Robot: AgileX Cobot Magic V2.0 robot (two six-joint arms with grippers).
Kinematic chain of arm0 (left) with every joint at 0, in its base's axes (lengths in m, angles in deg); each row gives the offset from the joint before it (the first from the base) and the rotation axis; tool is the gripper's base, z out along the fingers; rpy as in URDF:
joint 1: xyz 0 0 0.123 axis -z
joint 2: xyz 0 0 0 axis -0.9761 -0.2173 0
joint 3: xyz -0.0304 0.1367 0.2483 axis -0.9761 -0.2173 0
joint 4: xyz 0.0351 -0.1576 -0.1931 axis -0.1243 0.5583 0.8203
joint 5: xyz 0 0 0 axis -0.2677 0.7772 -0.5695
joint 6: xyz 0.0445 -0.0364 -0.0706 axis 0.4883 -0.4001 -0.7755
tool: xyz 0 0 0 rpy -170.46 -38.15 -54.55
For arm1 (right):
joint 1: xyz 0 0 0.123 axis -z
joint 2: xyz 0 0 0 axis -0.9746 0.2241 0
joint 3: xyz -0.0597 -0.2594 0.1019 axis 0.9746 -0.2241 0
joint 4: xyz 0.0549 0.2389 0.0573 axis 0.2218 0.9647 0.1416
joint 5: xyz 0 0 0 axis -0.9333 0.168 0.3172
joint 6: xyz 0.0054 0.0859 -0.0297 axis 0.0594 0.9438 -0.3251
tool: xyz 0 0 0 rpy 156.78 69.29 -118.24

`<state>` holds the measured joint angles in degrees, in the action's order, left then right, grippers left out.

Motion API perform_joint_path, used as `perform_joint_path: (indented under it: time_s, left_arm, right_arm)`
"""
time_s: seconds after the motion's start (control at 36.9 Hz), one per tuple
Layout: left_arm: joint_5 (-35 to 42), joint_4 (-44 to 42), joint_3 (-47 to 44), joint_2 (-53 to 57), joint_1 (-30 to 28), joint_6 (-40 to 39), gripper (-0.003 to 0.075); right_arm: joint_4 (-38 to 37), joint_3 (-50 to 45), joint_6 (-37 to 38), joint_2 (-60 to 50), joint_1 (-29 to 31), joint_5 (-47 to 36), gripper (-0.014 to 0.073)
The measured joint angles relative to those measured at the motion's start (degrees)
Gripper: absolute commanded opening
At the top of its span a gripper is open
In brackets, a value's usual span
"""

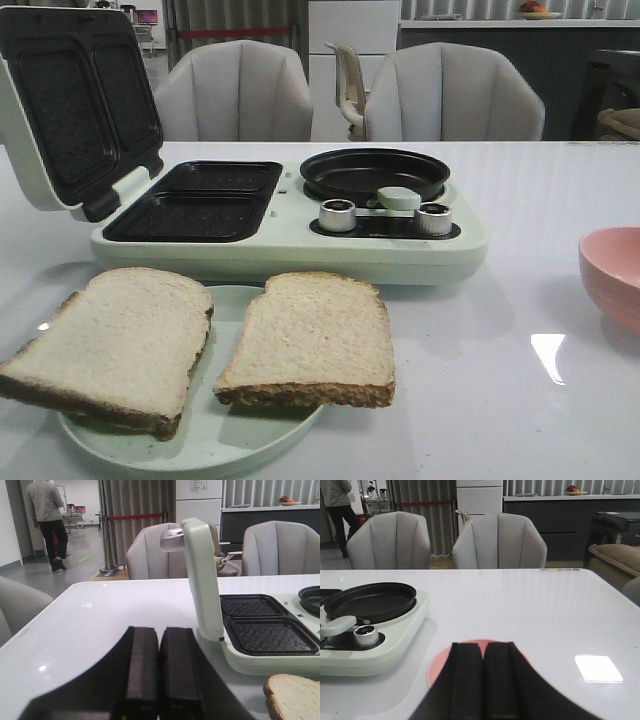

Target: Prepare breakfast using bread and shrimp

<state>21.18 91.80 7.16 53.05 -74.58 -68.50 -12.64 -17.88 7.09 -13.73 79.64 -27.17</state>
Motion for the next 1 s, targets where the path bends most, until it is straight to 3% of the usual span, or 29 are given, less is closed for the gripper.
perform_joint_path:
  time_s: [1.0]
  left_arm:
    - [0.0,0.0,0.0,0.0,0.0,0.0,0.0101]
  right_arm:
    - [0.0,0.0,0.0,0.0,0.0,-1.5,0.0045]
